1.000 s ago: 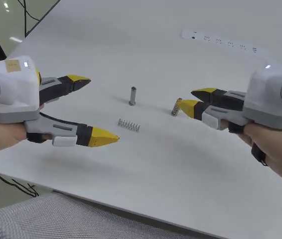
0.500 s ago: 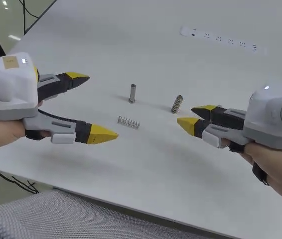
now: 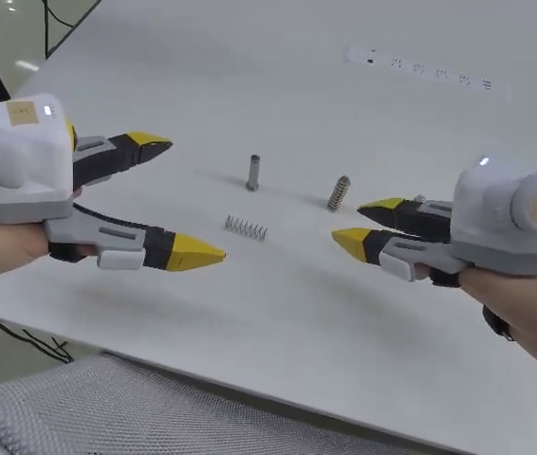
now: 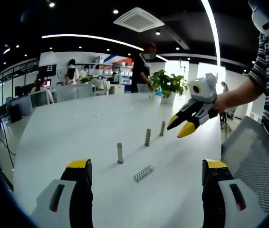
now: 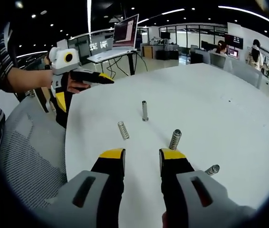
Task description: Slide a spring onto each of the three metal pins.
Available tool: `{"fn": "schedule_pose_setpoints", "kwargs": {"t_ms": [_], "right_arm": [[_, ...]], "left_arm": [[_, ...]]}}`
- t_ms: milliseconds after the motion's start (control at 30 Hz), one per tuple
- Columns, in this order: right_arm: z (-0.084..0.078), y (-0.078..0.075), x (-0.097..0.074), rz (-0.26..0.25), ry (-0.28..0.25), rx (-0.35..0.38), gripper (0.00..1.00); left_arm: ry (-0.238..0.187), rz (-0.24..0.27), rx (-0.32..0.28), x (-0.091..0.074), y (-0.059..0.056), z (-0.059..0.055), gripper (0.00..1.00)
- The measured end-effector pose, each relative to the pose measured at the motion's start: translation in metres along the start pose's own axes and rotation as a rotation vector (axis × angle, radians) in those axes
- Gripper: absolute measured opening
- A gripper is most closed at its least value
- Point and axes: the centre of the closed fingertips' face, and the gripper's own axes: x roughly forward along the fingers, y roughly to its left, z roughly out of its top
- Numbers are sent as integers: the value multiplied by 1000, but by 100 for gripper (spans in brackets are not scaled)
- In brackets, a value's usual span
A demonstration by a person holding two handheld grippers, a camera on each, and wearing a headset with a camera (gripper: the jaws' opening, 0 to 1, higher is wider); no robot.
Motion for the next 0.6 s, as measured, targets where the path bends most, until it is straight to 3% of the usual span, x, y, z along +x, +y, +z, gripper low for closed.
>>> {"fn": "schedule_pose_setpoints", "kwargs": {"t_ms": [33,167,600], "right_arm": [[-4,1,3,21,39,9,31],[0,3,11,61,85,-30,31],[21,35,46,207,182,-185,30]], "left_arm": [[1,0,-1,0,0,-1,96],[4,-2,-2,1,0,-2,96],[10,-6,-5,1,0,-5,95]]}}
